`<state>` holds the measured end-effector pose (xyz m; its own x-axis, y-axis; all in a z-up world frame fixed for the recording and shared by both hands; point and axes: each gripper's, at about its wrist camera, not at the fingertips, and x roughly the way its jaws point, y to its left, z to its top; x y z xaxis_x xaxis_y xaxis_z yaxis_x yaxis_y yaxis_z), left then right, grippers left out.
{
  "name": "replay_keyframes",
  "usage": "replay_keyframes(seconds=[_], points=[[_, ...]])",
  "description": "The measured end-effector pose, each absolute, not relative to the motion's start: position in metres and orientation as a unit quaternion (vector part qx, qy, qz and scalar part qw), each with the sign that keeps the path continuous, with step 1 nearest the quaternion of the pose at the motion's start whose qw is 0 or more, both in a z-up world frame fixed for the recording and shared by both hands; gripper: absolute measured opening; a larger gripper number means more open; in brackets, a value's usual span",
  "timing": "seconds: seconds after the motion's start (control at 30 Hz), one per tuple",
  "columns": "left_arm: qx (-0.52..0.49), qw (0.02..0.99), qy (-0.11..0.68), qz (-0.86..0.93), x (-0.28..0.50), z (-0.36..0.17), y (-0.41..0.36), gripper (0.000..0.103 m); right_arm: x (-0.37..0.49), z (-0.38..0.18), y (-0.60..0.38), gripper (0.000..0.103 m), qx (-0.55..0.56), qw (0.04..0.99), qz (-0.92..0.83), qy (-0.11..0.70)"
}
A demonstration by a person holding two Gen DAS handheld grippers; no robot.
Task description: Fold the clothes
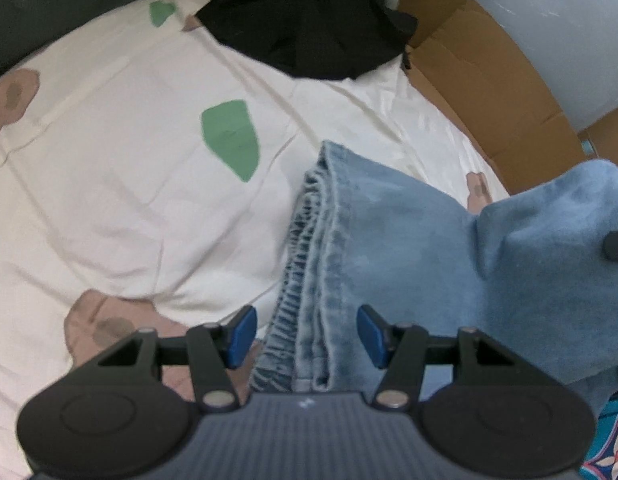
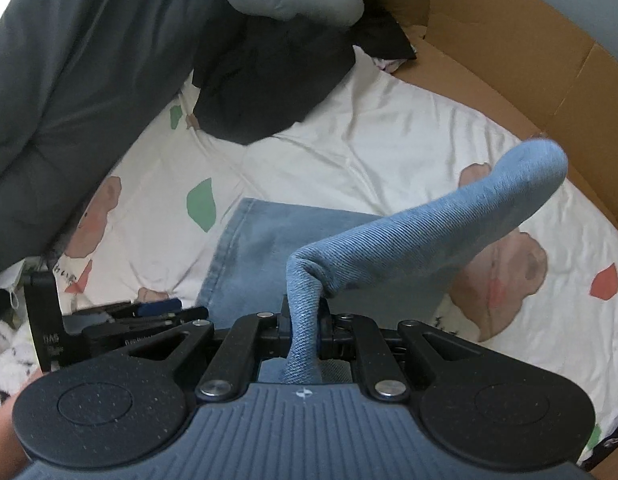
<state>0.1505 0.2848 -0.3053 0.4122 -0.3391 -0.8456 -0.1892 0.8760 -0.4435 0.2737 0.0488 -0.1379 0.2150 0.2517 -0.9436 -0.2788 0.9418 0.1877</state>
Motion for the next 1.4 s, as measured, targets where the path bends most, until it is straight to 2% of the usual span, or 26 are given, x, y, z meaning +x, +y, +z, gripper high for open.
replay_keyframes(seconds=[0.2, 0.33, 0.5, 0.53, 0.6, 0.67, 0.93, 0.97, 1.1, 1.33, 1.4], points=[[-0.252, 0.797, 0.546, -0.056, 0.148, -0.315, 0.286, 0.056, 0.264, -0.148, 0.078, 0.007, -0.026, 0.776, 0.196, 0.599], [-0.266, 0.796, 0.541, -0.054, 0.149, -0.318, 0.290, 0.056, 0.263, -0.162, 0.085, 0.007, 0.002, 0.777, 0.187, 0.601], [-0.283, 0.789, 0.542, -0.057, 0.148, -0.325, 0.294, 0.049, 0.258, -0.185, 0.098, 0.007, 0.021, 0.780, 0.179, 0.600], [-0.283, 0.790, 0.541, -0.059, 0.148, -0.325, 0.294, 0.045, 0.256, -0.188, 0.101, 0.007, 0.025, 0.780, 0.180, 0.599], [-0.281, 0.793, 0.538, -0.063, 0.148, -0.325, 0.293, 0.042, 0.252, -0.191, 0.110, 0.007, 0.023, 0.779, 0.185, 0.598], [-0.286, 0.793, 0.533, -0.073, 0.147, -0.326, 0.293, 0.023, 0.247, -0.194, 0.118, 0.007, 0.019, 0.779, 0.190, 0.598], [-0.305, 0.791, 0.525, -0.075, 0.144, -0.324, 0.299, 0.025, 0.236, -0.228, 0.139, 0.008, 0.017, 0.770, 0.171, 0.614], [-0.306, 0.793, 0.522, -0.071, 0.143, -0.322, 0.302, 0.026, 0.235, -0.232, 0.140, 0.010, 0.019, 0.769, 0.170, 0.616], [-0.307, 0.799, 0.513, -0.059, 0.141, -0.314, 0.312, 0.026, 0.230, -0.240, 0.143, 0.034, 0.050, 0.766, 0.173, 0.617], [-0.301, 0.802, 0.514, -0.043, 0.132, -0.307, 0.329, 0.027, 0.221, -0.224, 0.123, 0.037, 0.135, 0.766, 0.195, 0.597], [-0.302, 0.804, 0.510, -0.052, 0.131, -0.302, 0.329, 0.037, 0.218, -0.222, 0.112, 0.037, 0.140, 0.772, 0.188, 0.590]])
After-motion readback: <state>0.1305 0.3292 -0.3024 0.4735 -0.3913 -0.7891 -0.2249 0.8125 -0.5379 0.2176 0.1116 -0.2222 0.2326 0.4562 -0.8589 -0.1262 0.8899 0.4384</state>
